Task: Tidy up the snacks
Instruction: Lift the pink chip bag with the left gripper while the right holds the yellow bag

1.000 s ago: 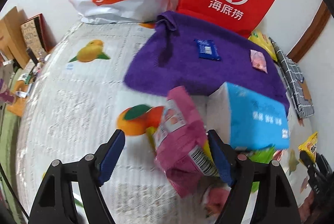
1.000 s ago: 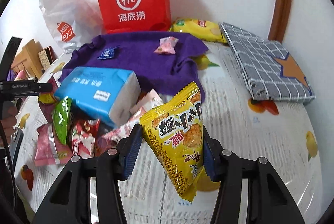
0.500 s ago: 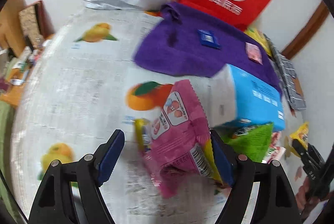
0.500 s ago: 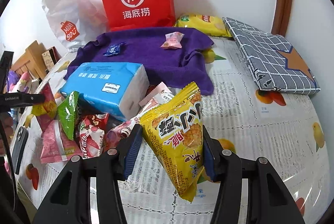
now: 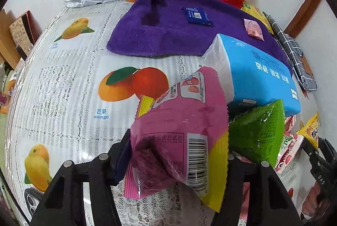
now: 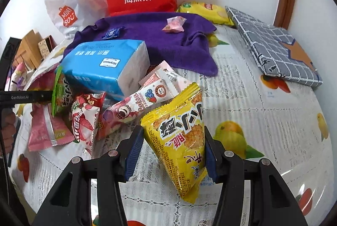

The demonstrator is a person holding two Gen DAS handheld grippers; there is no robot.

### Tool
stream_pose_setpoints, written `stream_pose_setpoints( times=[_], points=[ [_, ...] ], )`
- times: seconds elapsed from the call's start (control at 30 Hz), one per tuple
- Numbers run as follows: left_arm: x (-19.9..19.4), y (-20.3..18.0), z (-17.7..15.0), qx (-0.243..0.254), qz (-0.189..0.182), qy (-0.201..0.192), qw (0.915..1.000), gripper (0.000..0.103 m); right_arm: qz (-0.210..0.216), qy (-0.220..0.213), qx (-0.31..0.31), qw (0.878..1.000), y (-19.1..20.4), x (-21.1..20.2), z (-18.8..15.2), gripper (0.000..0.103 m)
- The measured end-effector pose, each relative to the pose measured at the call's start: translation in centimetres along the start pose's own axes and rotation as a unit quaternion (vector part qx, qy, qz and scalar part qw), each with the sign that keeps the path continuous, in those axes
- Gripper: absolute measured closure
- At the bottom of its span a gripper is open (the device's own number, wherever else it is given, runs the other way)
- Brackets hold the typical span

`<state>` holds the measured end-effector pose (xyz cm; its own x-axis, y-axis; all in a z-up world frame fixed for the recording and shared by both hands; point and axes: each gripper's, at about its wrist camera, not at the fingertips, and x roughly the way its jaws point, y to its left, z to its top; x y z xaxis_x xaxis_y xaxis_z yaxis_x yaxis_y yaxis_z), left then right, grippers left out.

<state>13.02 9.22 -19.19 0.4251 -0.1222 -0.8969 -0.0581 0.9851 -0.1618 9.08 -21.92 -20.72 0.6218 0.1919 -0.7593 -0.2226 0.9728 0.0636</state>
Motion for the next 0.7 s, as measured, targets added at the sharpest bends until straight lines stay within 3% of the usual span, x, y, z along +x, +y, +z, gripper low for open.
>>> stream_pose_setpoints(
  times=[0.7],
  points=[
    [-4.1, 1.7, -1.9, -0.018, -0.016, -0.044, 0.9988, 0.050, -0.011, -0.027, 0.005, 1.000, 1.4, -3.0, 0.3, 0.050]
  ],
)
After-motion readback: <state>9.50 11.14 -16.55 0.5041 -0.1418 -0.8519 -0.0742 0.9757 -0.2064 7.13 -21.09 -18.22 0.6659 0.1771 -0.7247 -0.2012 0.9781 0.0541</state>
